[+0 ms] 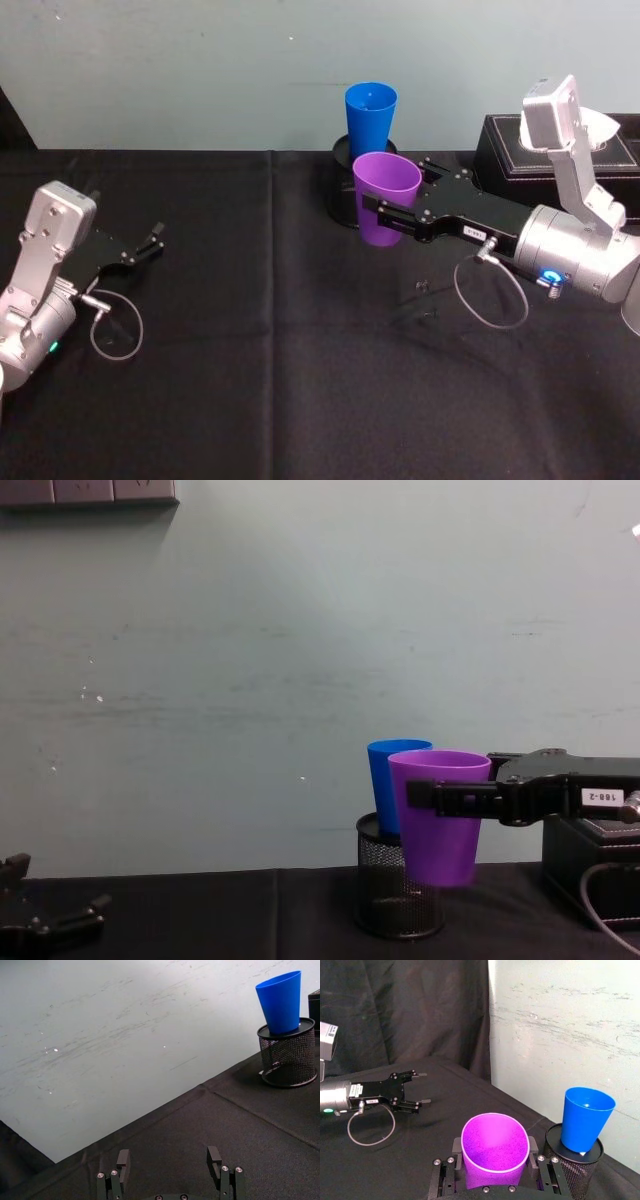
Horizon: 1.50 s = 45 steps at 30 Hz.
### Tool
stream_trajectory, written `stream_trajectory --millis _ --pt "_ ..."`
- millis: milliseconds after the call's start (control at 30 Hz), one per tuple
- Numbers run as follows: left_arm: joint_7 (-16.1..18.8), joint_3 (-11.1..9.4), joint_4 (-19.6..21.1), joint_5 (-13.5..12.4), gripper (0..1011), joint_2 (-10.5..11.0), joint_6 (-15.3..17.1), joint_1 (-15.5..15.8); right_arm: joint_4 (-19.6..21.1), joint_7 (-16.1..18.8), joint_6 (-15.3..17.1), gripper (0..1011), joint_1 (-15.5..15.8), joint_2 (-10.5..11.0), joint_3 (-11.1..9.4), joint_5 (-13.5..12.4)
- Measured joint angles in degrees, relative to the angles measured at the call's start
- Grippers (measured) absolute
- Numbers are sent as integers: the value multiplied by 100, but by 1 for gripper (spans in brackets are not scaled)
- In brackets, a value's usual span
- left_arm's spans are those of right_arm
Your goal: Pick up one cup with a gripper and tap it against the other cup.
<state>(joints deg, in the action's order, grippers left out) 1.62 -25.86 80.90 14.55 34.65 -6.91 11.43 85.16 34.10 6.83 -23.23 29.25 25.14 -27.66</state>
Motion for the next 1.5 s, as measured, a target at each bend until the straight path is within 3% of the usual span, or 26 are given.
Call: stream_trajectory --millis 500,700,1000,1500 --pt "0 0 0 0 1005 0 0 0 0 0 0 735 0 0 0 0" --pt "0 0 0 0 1005 0 0 0 -163 -60 -191 735 -122 -58 149 128" --pt "0 0 0 0 1005 0 0 0 -925 -269 -333 734 -593 -512 355 418" --pt "0 0 0 0 1005 0 0 0 -1989 -413 -321 734 -1102 -1103 248 415"
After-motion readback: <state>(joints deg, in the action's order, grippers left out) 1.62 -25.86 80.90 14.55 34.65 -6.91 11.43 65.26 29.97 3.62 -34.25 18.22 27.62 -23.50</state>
